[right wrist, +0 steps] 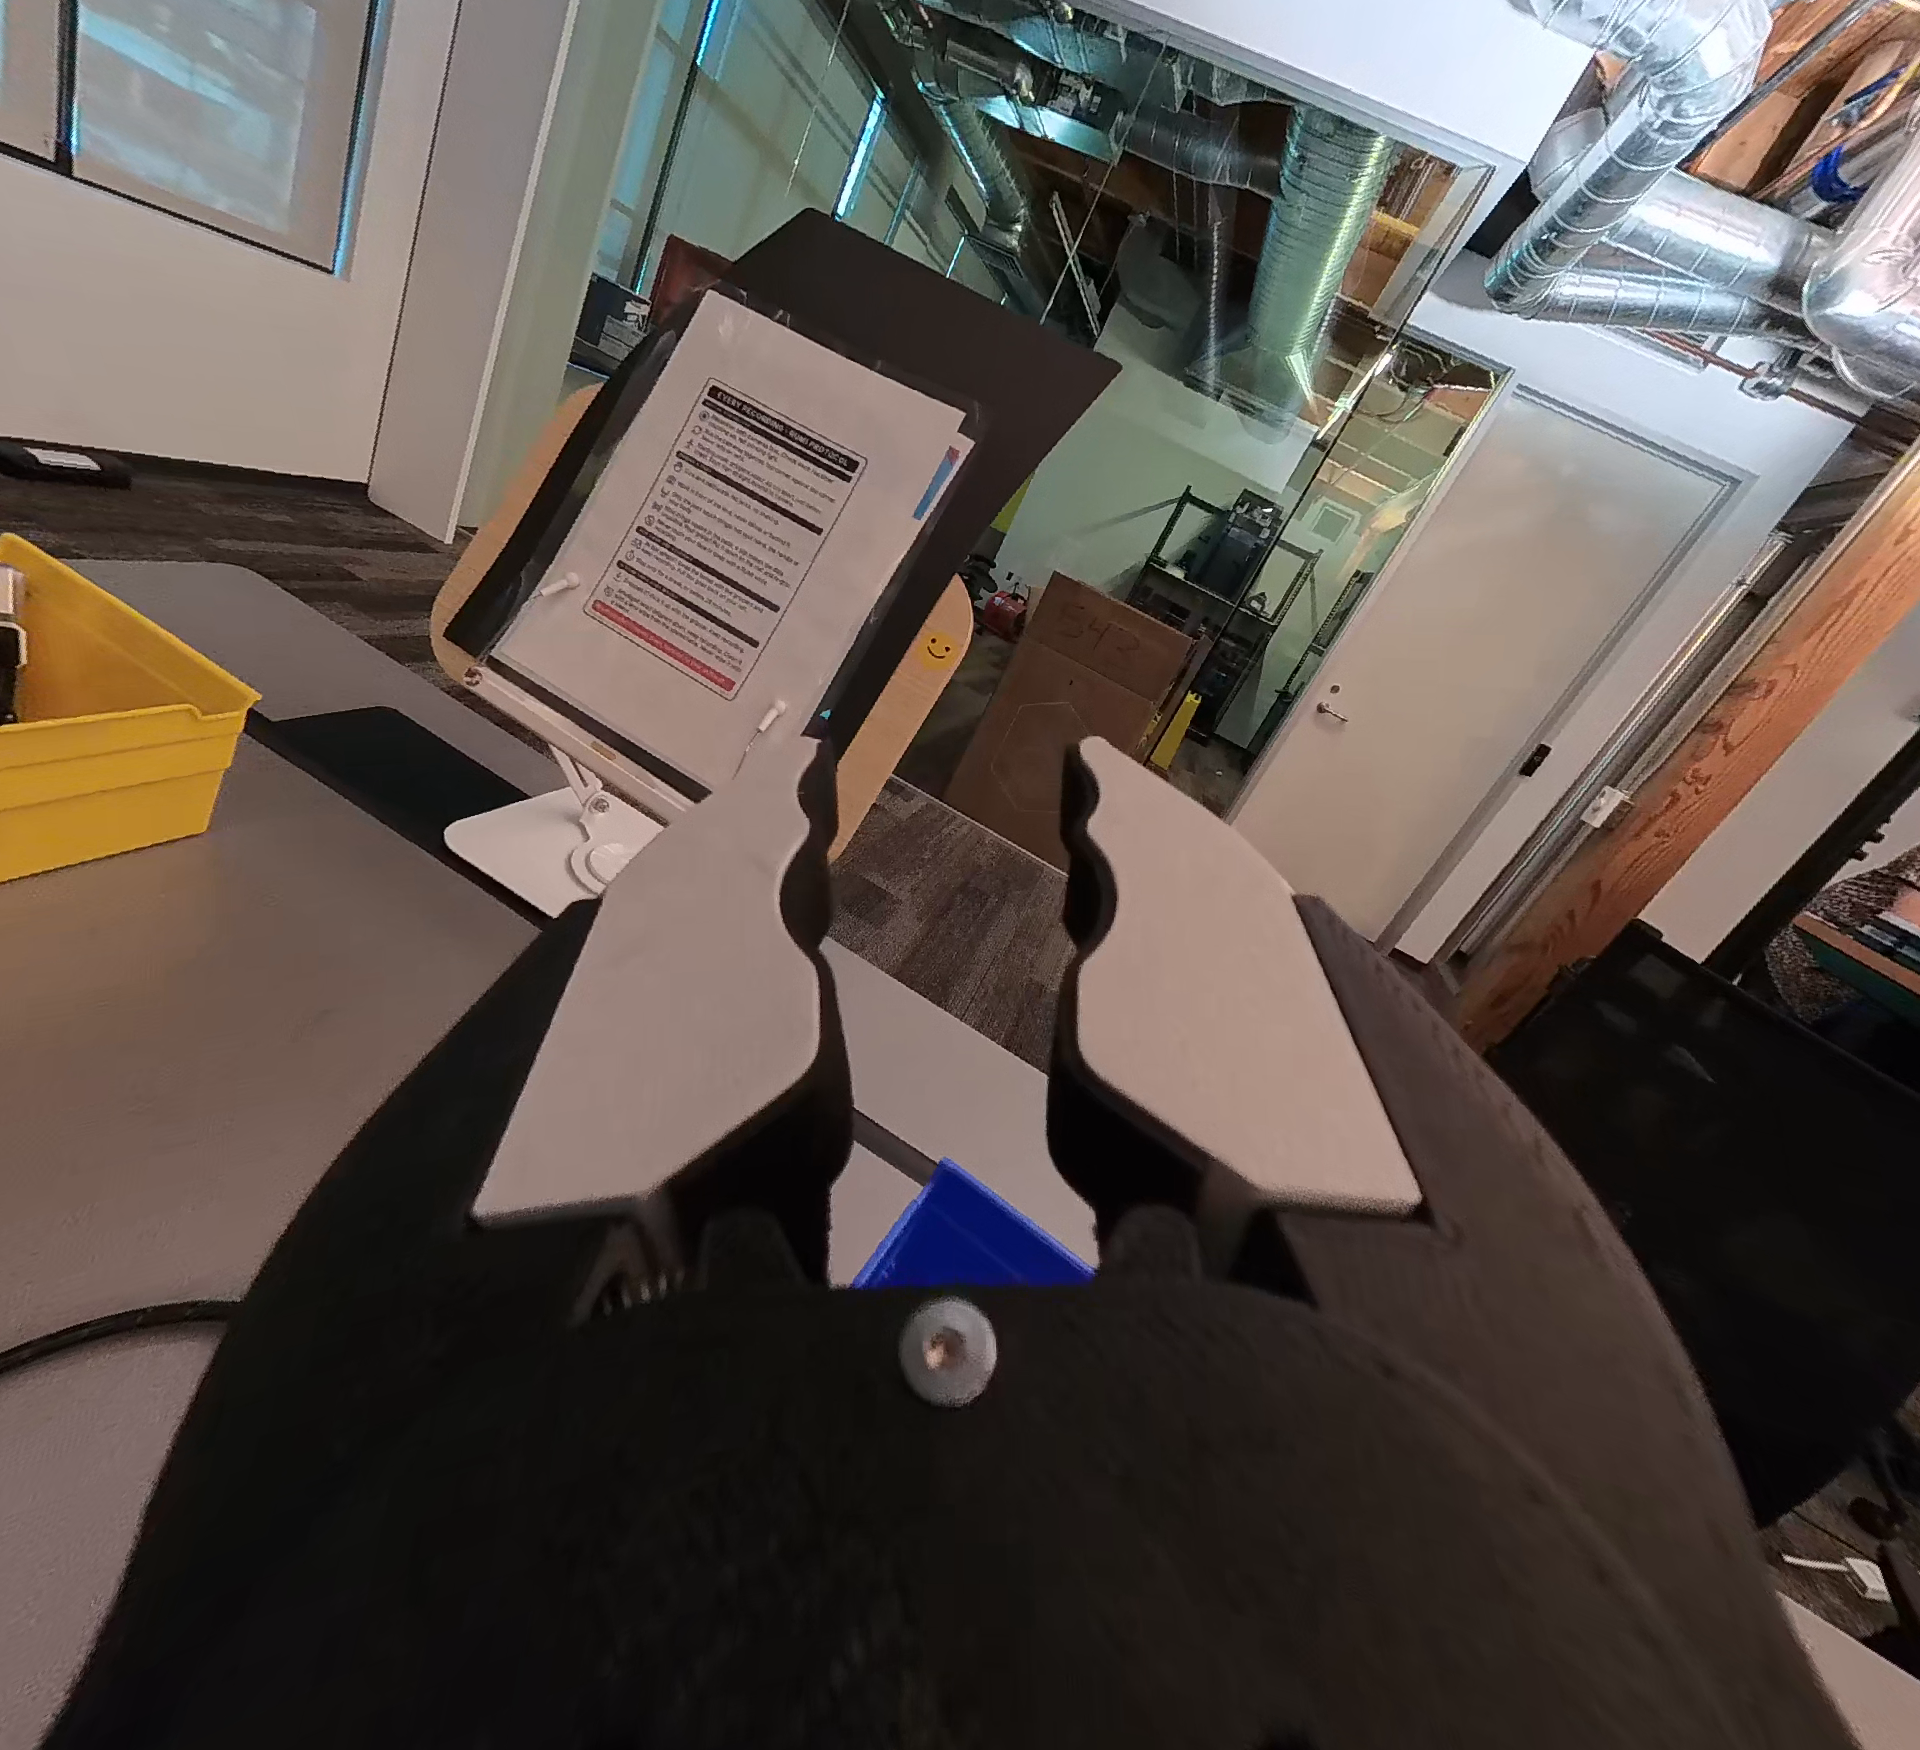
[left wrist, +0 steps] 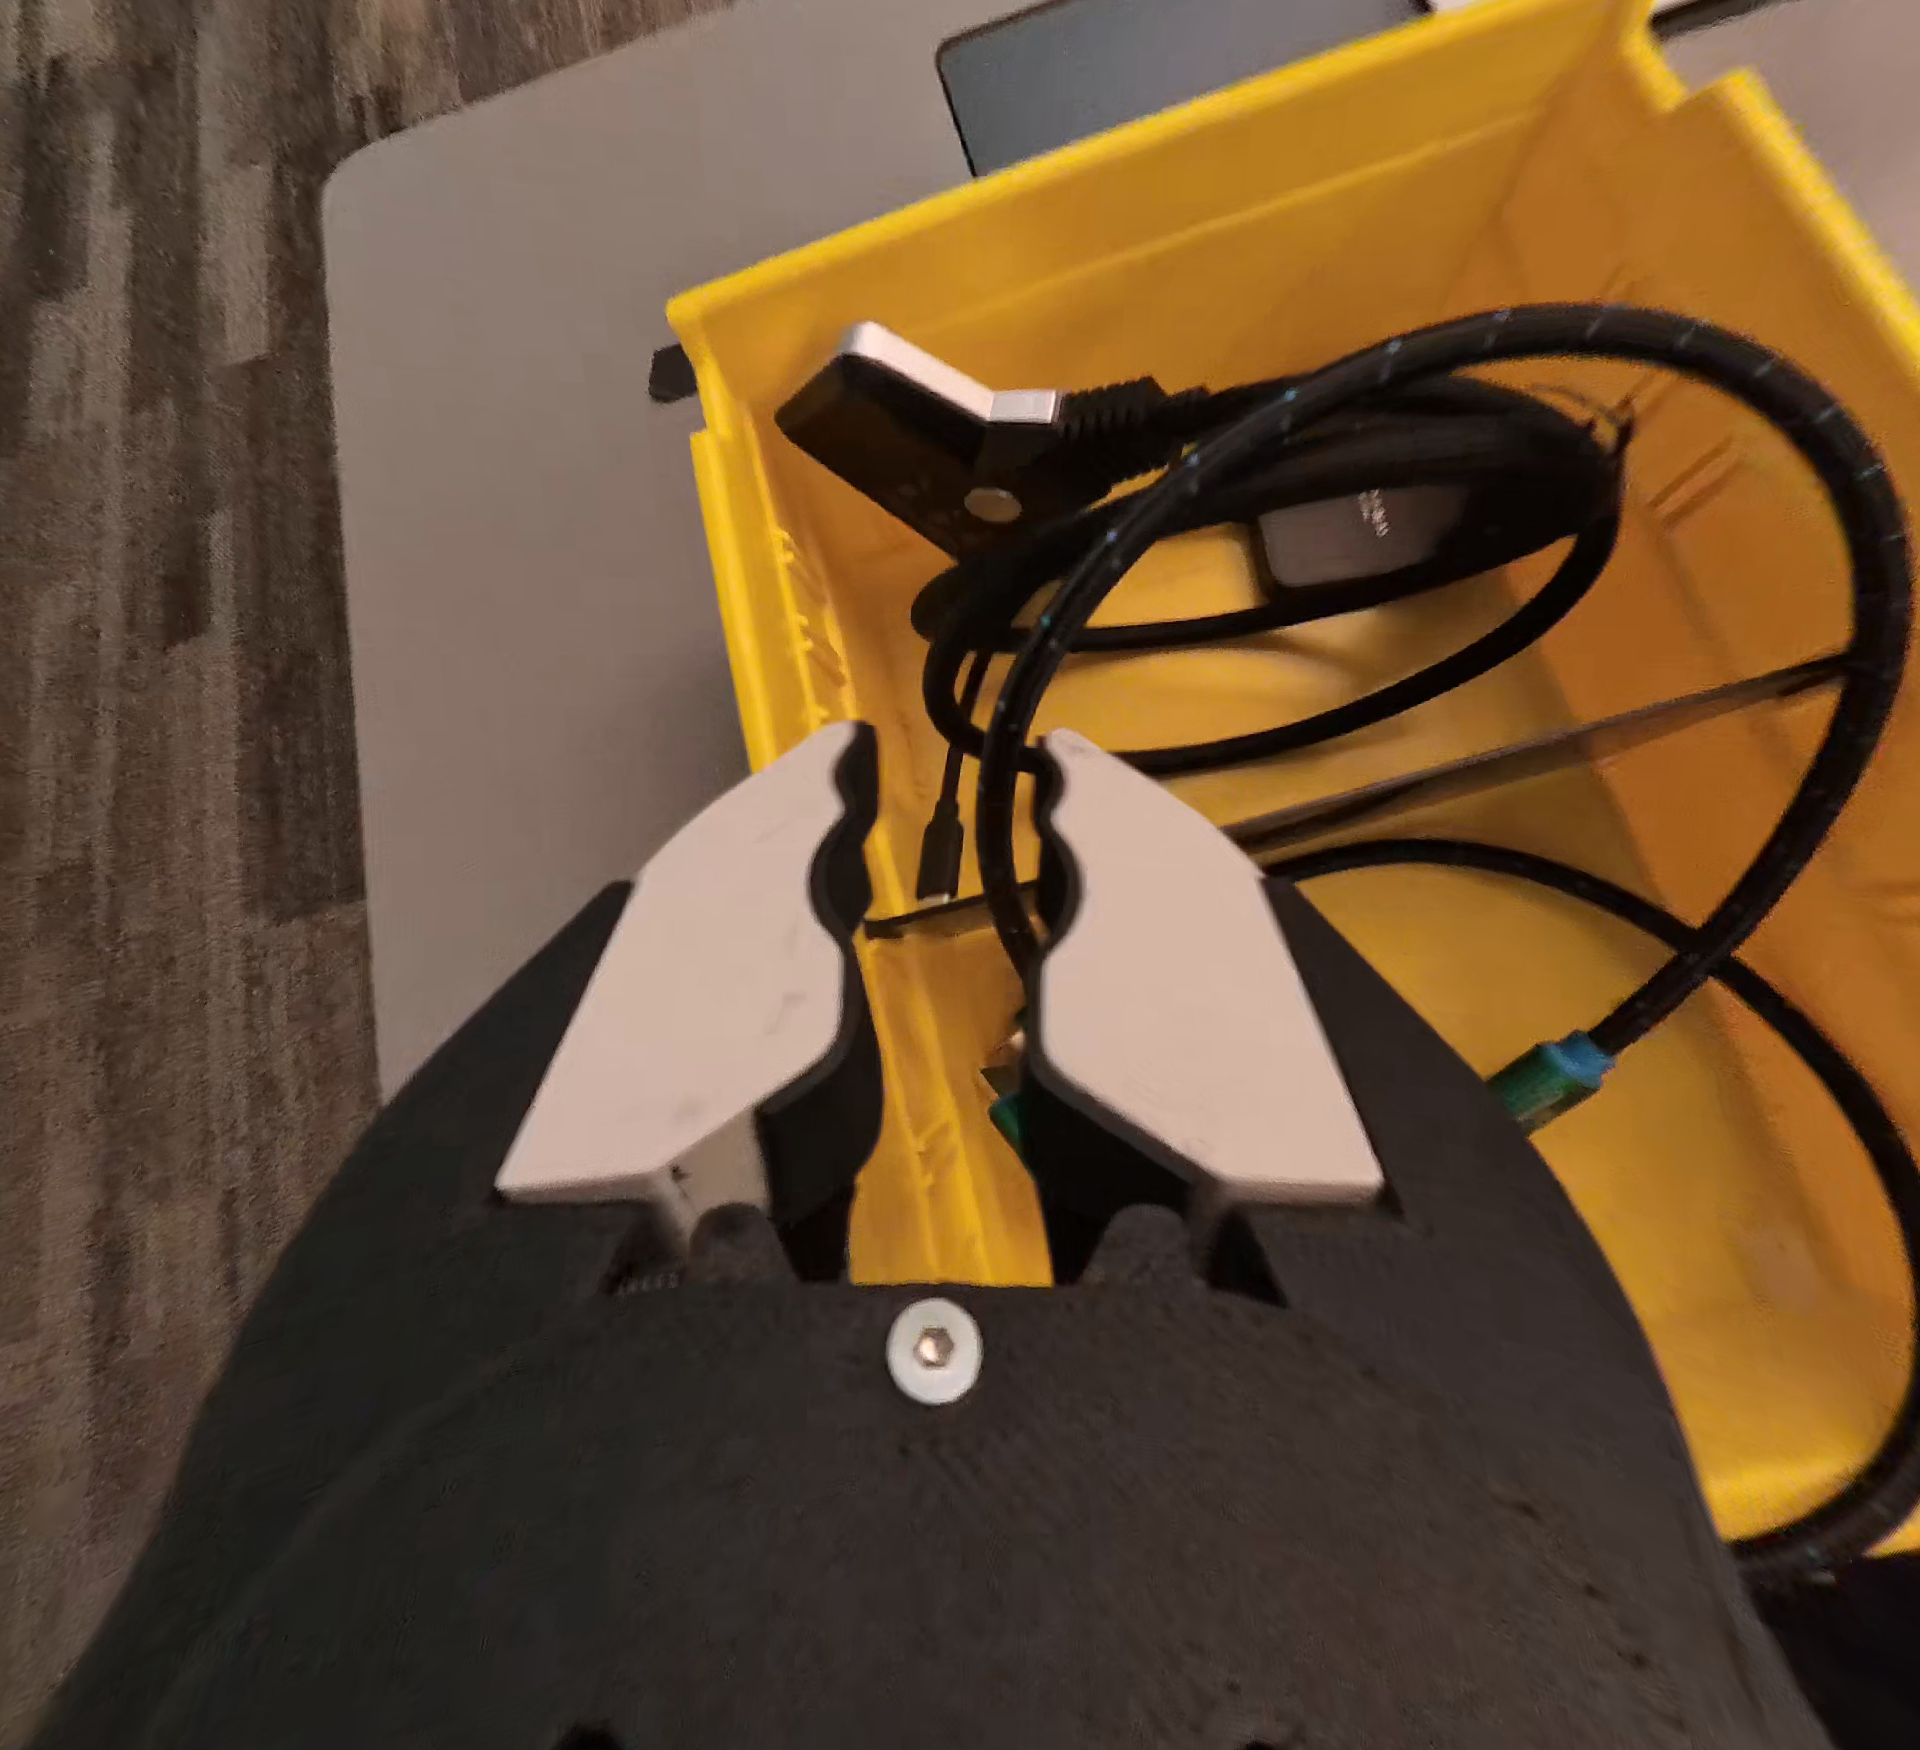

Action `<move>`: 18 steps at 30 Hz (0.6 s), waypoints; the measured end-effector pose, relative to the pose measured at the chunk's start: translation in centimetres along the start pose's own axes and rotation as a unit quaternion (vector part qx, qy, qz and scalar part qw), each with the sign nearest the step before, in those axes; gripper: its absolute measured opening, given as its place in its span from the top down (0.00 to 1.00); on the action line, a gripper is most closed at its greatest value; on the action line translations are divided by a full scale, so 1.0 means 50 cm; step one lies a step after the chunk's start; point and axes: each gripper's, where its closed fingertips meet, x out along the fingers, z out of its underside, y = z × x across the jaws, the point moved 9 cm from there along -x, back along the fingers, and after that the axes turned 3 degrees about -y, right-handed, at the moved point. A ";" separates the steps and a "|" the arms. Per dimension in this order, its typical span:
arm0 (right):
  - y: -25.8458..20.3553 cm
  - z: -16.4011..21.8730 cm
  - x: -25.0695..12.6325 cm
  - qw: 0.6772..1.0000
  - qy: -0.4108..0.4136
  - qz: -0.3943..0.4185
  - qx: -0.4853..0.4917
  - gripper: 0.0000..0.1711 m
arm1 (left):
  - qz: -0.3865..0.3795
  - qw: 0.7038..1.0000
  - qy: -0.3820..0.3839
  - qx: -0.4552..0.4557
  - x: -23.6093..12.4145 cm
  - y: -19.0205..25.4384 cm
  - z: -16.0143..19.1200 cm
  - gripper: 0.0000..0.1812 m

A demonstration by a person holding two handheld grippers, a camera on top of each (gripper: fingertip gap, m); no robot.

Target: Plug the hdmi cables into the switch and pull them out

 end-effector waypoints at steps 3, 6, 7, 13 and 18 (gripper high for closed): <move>0.001 0.001 -0.002 1.000 0.001 -0.001 0.001 0.76 | -0.011 1.000 -0.009 0.021 -0.016 0.005 -0.008 0.96; 0.005 0.001 -0.005 1.000 0.003 0.004 0.001 0.76 | -0.047 0.996 0.066 0.044 -0.120 0.022 -0.048 0.95; 0.007 0.001 -0.006 1.000 0.004 0.005 0.003 0.76 | -0.056 0.992 0.098 0.058 -0.167 0.037 -0.062 0.94; 0.014 0.009 -0.004 1.000 0.000 0.008 0.012 0.76 | -0.107 0.945 0.275 0.139 -0.403 0.187 -0.111 0.96; 0.011 0.009 -0.004 1.000 -0.004 0.007 0.008 0.76 | 0.051 0.922 0.326 0.201 -0.456 0.385 -0.137 0.97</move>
